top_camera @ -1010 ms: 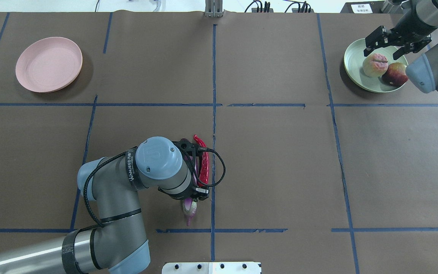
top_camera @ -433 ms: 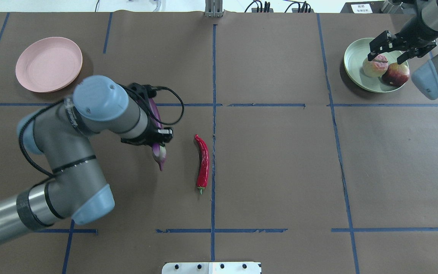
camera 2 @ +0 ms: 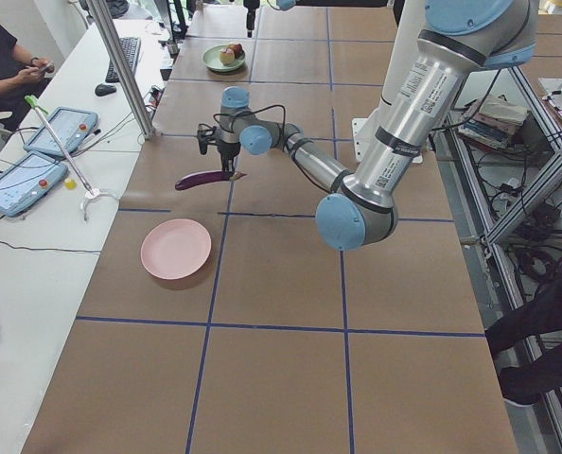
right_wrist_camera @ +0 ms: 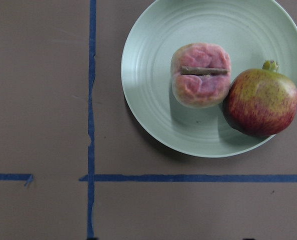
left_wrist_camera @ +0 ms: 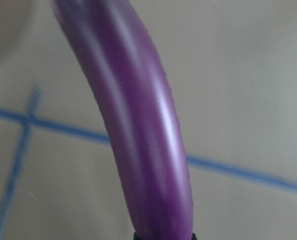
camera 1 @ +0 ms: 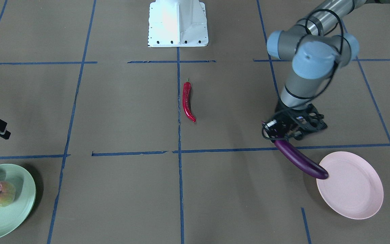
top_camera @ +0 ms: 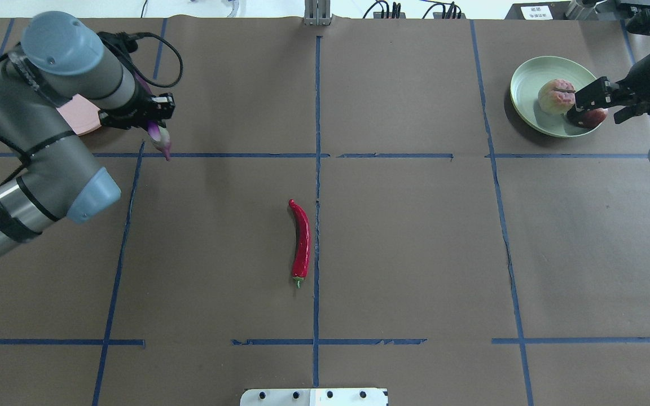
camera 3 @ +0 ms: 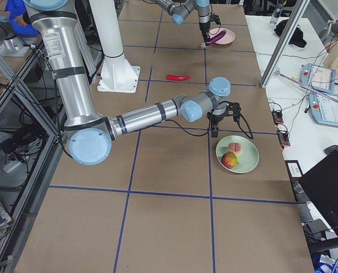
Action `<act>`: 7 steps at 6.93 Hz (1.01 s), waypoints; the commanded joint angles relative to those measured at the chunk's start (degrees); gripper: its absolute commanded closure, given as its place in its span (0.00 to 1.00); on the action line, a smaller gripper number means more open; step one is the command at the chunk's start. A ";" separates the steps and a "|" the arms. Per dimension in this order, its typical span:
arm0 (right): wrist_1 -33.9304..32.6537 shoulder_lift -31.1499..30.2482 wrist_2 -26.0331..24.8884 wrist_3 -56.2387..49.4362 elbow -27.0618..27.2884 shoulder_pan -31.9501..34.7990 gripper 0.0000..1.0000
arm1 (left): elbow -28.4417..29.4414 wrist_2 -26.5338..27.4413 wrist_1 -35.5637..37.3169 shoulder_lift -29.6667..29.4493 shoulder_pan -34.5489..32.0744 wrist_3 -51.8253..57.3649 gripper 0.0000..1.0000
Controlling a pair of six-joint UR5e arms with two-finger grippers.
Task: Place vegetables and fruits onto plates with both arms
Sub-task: 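Carry the eggplant to the pink plate and release it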
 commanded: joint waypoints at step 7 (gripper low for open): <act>0.06 -1.80 -0.65 0.09 3.46 -2.03 0.00 | 13.80 -15.29 -9.68 -0.70 -11.14 15.19 0.00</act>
